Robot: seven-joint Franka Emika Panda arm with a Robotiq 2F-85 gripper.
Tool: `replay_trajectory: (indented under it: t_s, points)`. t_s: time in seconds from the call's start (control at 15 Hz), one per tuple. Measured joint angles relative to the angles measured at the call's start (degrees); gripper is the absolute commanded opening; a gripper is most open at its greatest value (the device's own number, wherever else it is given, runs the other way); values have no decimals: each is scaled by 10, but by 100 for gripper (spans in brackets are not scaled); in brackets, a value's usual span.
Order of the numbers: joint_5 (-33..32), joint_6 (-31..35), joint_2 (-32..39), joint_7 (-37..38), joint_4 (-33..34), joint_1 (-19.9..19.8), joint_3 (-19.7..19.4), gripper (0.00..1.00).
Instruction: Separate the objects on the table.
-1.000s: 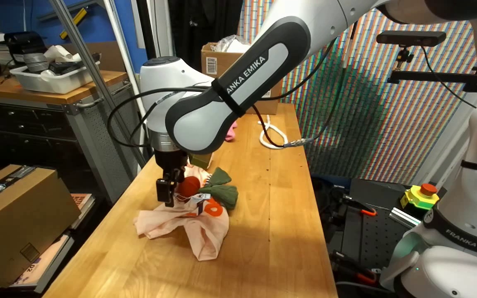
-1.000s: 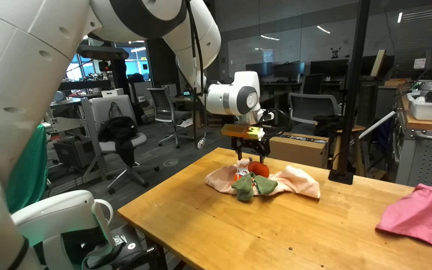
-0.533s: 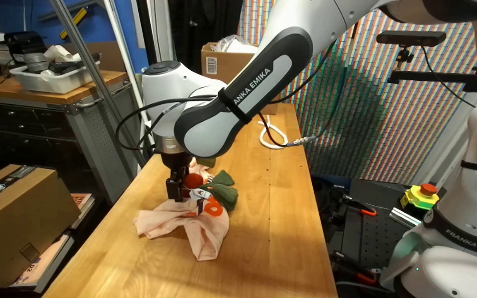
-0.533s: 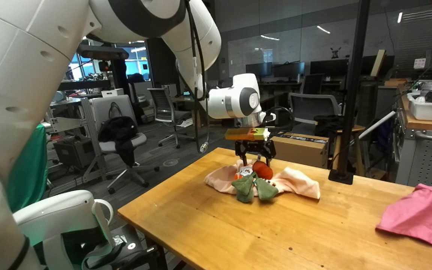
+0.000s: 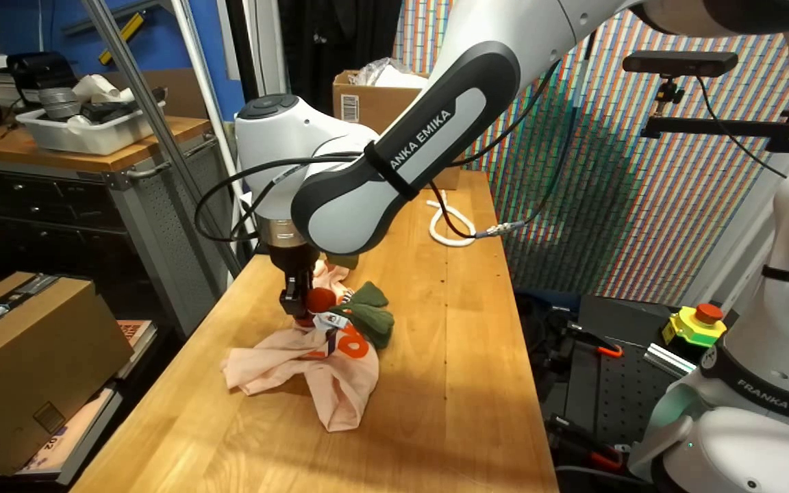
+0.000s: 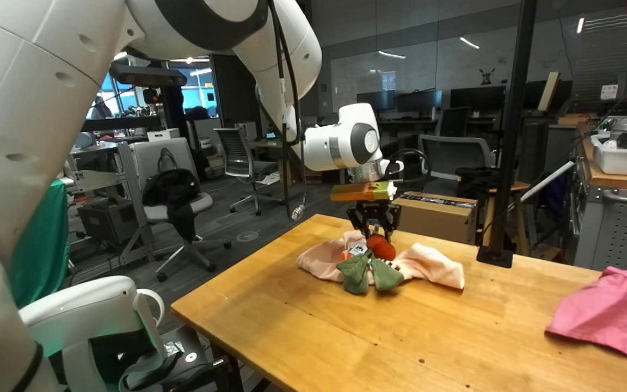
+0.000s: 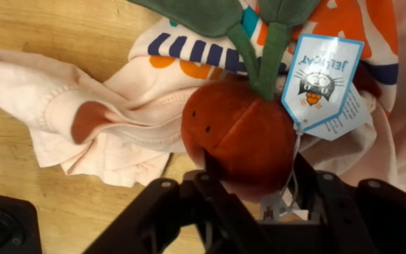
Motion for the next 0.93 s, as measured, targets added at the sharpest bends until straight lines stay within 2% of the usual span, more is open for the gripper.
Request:
replay_trajectory:
  t_s: [0.13, 0.27, 0.4, 0.47, 0.93]
  points:
    - [0, -1, -1, 0, 0, 2, 0, 6]
    - [-1, -2, -1, 0, -1, 4, 0, 1]
    - [-1, -2, -1, 0, -1, 5, 0, 4]
    - [-2, -3, -2, -1, -1, 5, -1, 2]
    - [-3, -3, -7, -9, 4, -1, -16, 3]
